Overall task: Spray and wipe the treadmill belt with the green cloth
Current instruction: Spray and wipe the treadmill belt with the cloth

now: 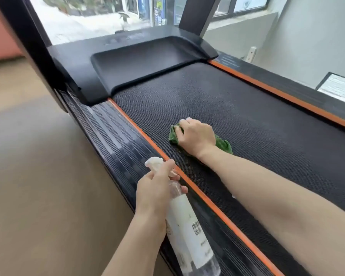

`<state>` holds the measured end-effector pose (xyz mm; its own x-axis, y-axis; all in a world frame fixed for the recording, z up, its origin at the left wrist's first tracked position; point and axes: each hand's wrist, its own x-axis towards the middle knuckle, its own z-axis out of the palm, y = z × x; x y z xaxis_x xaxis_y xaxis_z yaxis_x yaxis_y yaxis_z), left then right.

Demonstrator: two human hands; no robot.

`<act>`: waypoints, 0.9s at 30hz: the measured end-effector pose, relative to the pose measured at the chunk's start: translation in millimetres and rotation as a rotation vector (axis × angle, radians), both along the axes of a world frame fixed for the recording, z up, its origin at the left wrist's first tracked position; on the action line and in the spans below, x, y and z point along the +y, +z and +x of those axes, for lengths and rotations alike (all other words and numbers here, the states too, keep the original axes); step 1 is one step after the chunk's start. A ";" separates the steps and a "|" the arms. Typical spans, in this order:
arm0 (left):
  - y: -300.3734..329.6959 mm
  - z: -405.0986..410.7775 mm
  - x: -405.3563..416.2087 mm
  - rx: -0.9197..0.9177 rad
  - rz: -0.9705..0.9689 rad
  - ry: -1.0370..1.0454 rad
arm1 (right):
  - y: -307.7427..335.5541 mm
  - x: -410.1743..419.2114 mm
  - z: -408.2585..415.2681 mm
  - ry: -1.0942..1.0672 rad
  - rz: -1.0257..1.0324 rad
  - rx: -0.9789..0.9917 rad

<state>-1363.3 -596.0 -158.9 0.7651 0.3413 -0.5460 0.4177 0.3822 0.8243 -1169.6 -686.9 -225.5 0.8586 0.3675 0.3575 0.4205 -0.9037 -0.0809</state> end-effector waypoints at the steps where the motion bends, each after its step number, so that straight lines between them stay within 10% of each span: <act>1: -2.3 1.9 1.1 0.010 0.007 0.010 | -1.0 7.0 7.1 -0.015 -0.002 0.014; 13: -11.6 3.0 6.8 -0.038 0.039 -0.082 | 6.3 -146.7 -138.5 0.497 -0.104 0.033; 27: -10.1 3.0 6.4 -0.068 0.022 -0.057 | 9.5 63.9 7.0 0.193 -0.004 0.127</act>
